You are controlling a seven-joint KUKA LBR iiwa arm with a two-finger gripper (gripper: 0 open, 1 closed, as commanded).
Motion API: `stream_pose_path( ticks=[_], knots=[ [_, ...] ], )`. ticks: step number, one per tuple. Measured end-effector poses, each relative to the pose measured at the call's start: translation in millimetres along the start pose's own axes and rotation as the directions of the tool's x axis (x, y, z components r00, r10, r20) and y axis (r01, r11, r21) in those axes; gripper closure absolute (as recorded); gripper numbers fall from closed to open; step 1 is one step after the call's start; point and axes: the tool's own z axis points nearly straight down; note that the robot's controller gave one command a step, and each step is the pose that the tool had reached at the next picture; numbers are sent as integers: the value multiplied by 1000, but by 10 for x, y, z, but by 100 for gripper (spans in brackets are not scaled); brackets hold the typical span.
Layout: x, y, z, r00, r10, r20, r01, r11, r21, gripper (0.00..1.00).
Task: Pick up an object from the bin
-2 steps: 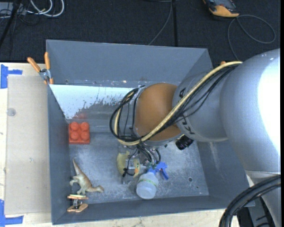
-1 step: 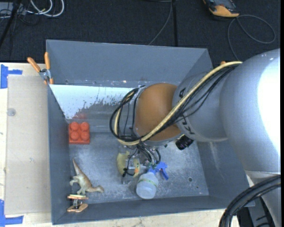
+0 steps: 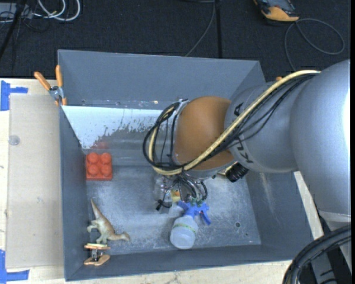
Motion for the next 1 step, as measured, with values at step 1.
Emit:
stream_pose_path(
  ticks=[1],
  knots=[
    [-57,-69,-222,1000,1,12,-1,1000,0,100]
  ],
)
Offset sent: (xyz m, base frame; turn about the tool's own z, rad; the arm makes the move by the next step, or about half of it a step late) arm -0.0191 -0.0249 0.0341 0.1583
